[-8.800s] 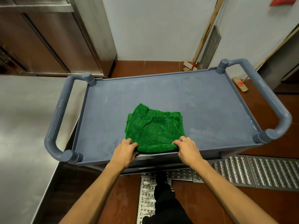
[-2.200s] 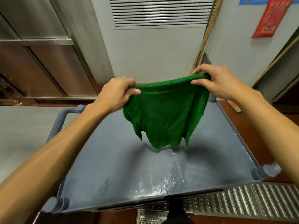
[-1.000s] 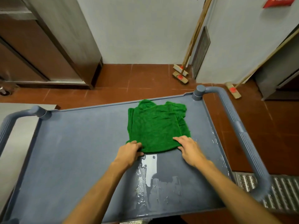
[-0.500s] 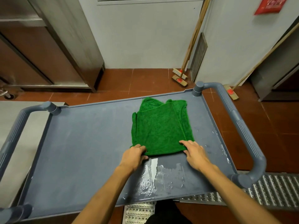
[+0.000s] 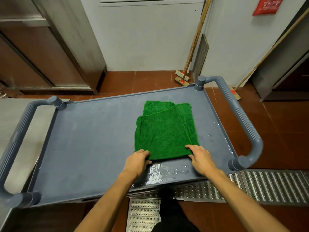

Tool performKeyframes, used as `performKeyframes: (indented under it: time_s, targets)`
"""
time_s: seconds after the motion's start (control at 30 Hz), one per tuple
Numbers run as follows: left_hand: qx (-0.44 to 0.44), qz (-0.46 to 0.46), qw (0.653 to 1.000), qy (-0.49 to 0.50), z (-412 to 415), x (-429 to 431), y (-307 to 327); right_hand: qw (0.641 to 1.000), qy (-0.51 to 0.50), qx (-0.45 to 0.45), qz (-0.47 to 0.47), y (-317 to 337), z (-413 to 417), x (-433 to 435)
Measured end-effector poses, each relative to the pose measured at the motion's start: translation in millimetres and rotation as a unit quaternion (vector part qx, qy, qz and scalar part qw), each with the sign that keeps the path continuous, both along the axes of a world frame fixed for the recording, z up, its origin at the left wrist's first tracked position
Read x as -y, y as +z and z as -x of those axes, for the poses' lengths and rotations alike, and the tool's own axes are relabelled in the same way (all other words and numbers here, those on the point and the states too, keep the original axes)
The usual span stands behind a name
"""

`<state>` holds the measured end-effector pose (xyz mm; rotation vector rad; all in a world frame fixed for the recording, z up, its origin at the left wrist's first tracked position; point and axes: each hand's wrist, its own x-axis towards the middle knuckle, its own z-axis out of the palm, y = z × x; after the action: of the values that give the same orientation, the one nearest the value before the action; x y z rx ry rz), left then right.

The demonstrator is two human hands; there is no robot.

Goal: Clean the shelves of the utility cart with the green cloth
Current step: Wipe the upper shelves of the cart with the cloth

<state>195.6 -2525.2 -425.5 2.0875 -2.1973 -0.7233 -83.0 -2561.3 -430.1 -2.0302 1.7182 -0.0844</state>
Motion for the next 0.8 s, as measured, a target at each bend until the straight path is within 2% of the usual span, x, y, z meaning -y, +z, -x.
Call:
performKeyframes:
  time_s: [0.8]
  targets:
    - [-0.012, 0.024, 1.000, 0.006, -7.9, -91.1, 30.1, 1.000, -0.001, 0.013, -0.005, 27.4, -1.3, -94.1]
